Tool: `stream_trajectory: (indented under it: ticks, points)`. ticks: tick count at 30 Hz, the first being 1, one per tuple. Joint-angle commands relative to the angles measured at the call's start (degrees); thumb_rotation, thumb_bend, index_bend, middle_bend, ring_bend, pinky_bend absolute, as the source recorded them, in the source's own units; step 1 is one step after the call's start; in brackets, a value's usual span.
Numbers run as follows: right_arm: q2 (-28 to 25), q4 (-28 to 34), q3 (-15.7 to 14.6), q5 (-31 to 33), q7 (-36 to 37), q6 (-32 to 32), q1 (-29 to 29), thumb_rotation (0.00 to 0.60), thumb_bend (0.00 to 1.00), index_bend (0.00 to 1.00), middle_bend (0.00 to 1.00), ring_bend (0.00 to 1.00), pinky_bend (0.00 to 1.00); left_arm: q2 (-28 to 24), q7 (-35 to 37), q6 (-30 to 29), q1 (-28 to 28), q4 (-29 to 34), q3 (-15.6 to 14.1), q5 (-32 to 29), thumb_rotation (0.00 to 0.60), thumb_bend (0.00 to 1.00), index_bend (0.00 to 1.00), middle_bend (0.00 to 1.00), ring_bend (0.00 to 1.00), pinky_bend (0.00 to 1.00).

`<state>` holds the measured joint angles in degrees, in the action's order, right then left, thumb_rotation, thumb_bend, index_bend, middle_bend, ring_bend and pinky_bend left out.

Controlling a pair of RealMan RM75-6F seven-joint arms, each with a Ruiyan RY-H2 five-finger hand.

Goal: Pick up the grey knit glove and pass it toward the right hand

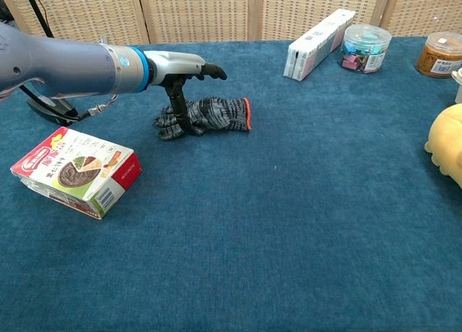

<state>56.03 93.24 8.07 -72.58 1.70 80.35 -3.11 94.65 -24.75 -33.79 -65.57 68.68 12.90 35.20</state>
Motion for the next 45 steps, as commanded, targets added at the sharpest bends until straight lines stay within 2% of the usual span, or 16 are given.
stream_trajectory:
  ticks: [1,6,11,15,17,23,27,34,40,45]
  points:
    - [0.2,-1.0,0.1,-0.7,1.2,0.4,0.1,0.6,0.0,0.0,0.0,0.0,0.0,2.7,-2.3,-0.9,-2.8,-2.8,-1.2,-4.1,0.6,0.22,0.0,0.0,0.0,0.0]
    - [0.2,-1.4,0.2,-0.9,2.1,0.6,0.2,0.6,0.0,0.0,0.0,0.0,0.0,5.4,-4.6,-2.2,-5.4,-6.0,-1.7,-7.5,0.6,0.23,0.0,0.0,0.0,0.01]
    - [0.5,-2.4,0.5,-1.4,3.4,1.0,0.2,0.6,0.0,0.0,0.0,0.0,0.0,6.5,-6.3,-2.4,-6.6,-7.5,-2.3,-10.2,0.6,0.24,0.0,0.0,0.01,0.1]
    - [0.8,-3.3,0.5,-1.5,3.9,0.8,0.2,0.6,0.0,0.0,0.0,0.0,0.0,7.0,-7.0,-1.9,-7.2,-8.3,-2.8,-11.9,0.6,0.32,0.01,0.11,0.11,0.2]
    - [0.9,-3.4,0.5,-1.5,4.1,0.8,0.2,0.6,0.0,0.0,0.0,0.0,0.0,7.0,-6.9,-1.8,-7.3,-8.4,-2.7,-12.5,0.6,0.33,0.05,0.18,0.17,0.26]
    - [1.0,-3.5,0.6,-1.9,4.1,1.3,0.3,0.6,0.0,0.0,0.0,0.0,0.0,6.6,-6.5,-2.0,-7.3,-7.5,-2.9,-11.9,0.6,0.34,0.26,0.36,0.31,0.37]
    - [0.9,-3.3,0.4,-2.3,4.2,1.2,0.3,0.6,0.0,0.0,0.0,0.0,0.0,6.1,-6.1,-2.4,-6.9,-6.6,-3.2,-11.0,0.6,0.35,0.32,0.4,0.35,0.4]
    - [1.1,-3.1,-0.4,-4.2,5.0,0.5,-0.1,0.6,0.0,0.0,0.0,0.0,0.0,4.2,-3.5,-4.3,-5.2,-4.2,-2.8,-6.3,0.6,0.35,0.33,0.41,0.36,0.41]
    - [3.1,-6.7,-1.7,-9.9,8.4,0.3,-1.7,0.6,0.0,0.0,0.0,0.0,0.0,0.9,1.1,-5.0,-2.4,-0.8,-2.1,1.0,0.6,0.35,0.33,0.41,0.36,0.41]
    - [2.7,-7.7,-3.6,-16.0,16.2,-1.8,-4.2,0.6,0.0,0.0,0.0,0.0,0.0,-3.6,7.2,-4.6,-0.1,5.0,0.3,6.7,0.6,0.35,0.33,0.41,0.36,0.41]
